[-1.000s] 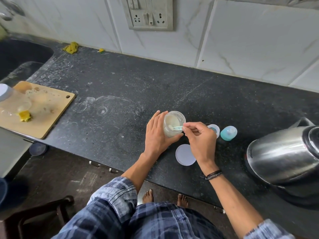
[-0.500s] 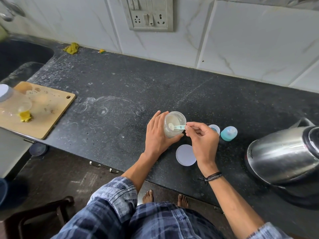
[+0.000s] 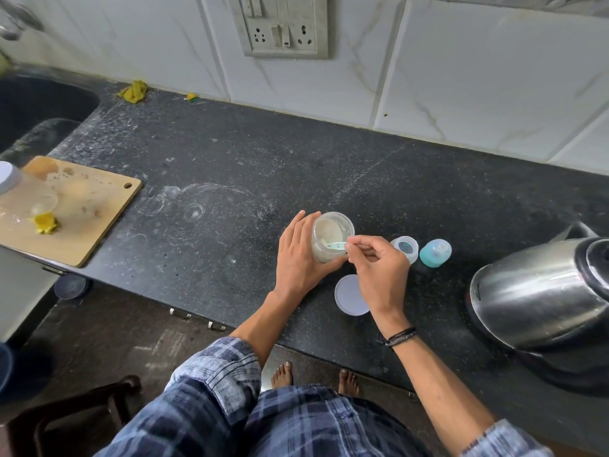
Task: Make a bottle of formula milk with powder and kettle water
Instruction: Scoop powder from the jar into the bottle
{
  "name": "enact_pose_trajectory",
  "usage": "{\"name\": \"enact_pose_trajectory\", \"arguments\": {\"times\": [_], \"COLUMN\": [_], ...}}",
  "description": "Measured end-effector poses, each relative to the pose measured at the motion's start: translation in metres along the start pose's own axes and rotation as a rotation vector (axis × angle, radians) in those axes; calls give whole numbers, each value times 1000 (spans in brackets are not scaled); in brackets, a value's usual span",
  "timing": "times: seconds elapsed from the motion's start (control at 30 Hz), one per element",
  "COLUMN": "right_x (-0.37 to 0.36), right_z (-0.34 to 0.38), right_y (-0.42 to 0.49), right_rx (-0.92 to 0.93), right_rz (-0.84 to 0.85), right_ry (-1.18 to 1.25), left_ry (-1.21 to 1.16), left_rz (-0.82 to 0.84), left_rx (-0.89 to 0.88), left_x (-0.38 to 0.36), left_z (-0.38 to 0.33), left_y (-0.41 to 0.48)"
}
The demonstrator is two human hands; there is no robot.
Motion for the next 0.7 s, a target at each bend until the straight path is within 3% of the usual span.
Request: {"name": "enact_pose_trajectory", "arguments": {"times": [0.4, 0.7], "right_x": [6, 9], "right_z": [-10, -18], "right_y": [2, -3], "right_rx": [-248, -325], "right_rz": [-113, -126], "right_ry": [228, 222], "left_ry": [-5, -11], "left_rz": [13, 19], "left_rx": [6, 0], "left_x": [3, 4], "left_z": [0, -2], "left_y": [-1, -2]}}
Point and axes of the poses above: each hand's wrist, its own y-axis towards the middle knuckle, its own x-axis out of the back of the hand, z = x × y, the point moved 5 cm from there along y, towards the middle knuckle, and after that the axes turned 4 degrees about y, right-handed, at the moved point
